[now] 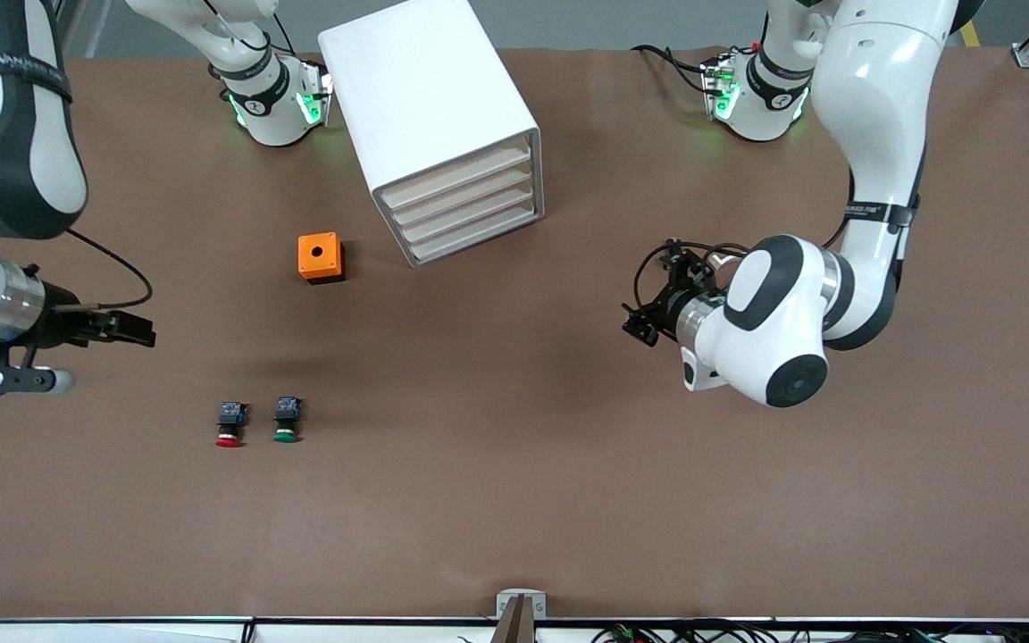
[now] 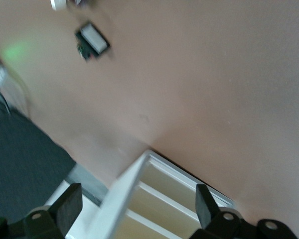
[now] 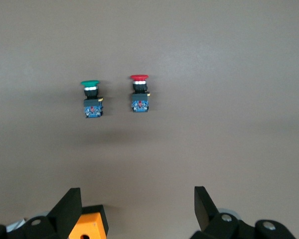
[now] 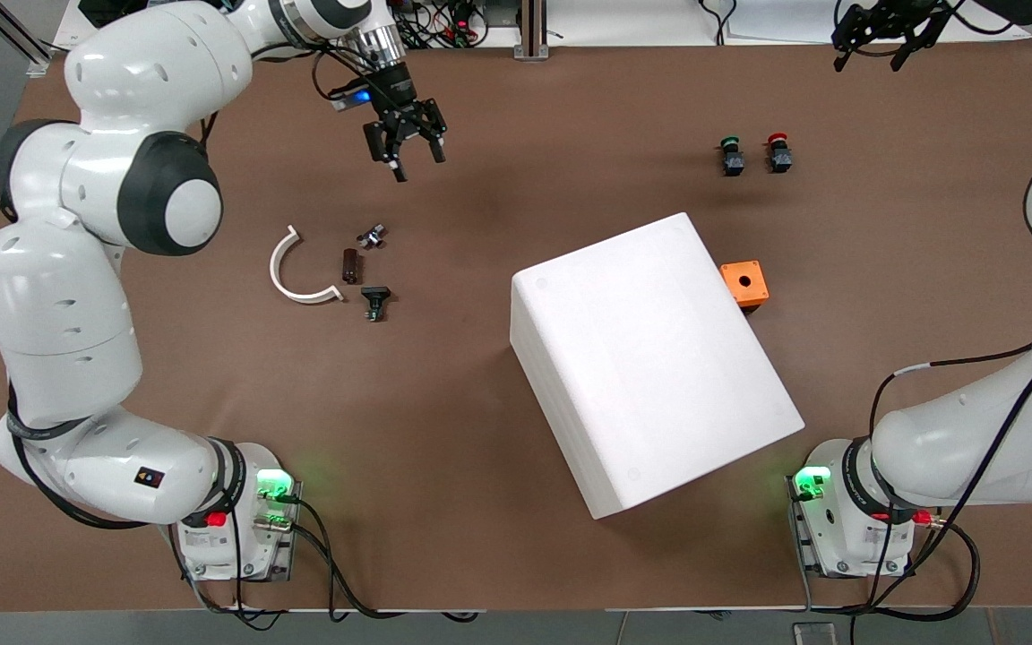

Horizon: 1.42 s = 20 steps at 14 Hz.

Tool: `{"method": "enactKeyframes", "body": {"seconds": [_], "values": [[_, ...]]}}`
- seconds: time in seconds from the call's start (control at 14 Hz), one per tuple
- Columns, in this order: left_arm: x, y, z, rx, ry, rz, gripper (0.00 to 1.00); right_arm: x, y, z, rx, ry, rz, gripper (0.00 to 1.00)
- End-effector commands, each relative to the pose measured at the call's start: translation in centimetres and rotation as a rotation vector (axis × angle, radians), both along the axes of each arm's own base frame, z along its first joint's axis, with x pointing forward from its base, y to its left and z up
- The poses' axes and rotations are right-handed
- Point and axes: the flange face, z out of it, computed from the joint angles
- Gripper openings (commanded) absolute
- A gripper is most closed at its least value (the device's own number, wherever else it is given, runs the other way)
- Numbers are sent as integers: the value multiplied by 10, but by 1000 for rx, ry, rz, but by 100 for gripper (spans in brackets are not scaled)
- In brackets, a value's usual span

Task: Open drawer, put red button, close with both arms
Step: 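Reach the left gripper to the drawer while the right gripper reaches the red button, then grasp the drawer front with the left gripper while the right gripper grasps the button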

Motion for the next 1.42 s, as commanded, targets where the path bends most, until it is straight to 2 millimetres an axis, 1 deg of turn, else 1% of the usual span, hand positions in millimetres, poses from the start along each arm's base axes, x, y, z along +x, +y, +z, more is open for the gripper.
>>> {"method": "enactKeyframes", "body": {"seconds": [0.0, 0.14, 0.21, 0.36, 0.5, 0.57, 0.71, 0.85, 0.93, 1.07, 1.21, 1.28, 1.35], "values": [[7, -18, -9, 53, 107, 151, 100, 15, 2, -45, 3, 1, -40, 100], [8, -25, -31, 115, 215, 298, 100, 19, 8, -86, -2, -35, -74, 100], [7, -30, -39, 143, 256, 339, 100, 20, 10, -109, 0, -55, -73, 100], [0, -45, -57, 190, 367, 421, 100, 25, 12, -145, 0, -78, -70, 100], [0, -51, -80, 241, 496, 520, 100, 30, 19, -171, -6, -91, -53, 100], [-1, -54, -92, 272, 567, 571, 100, 33, 19, -185, -6, -102, -52, 100], [-1, -58, -99, 283, 664, 633, 100, 37, 19, -209, -3, -114, -53, 100], [-6, -71, -97, 280, 722, 652, 100, 37, 19, -228, -2, -112, -53, 100], [-8, -76, -98, 271, 760, 664, 100, 37, 18, -234, -2, -117, -53, 100], [-17, -95, -101, 277, 825, 672, 99, 37, 14, -247, -3, -114, -57, 100], [-28, -110, -103, 287, 845, 659, 99, 35, 13, -258, -2, -100, -59, 100], [-31, -113, -103, 293, 855, 658, 99, 35, 14, -264, -2, -97, -56, 100], [-37, -119, -105, 301, 858, 647, 98, 35, 13, -266, -1, -103, -55, 100]]}}
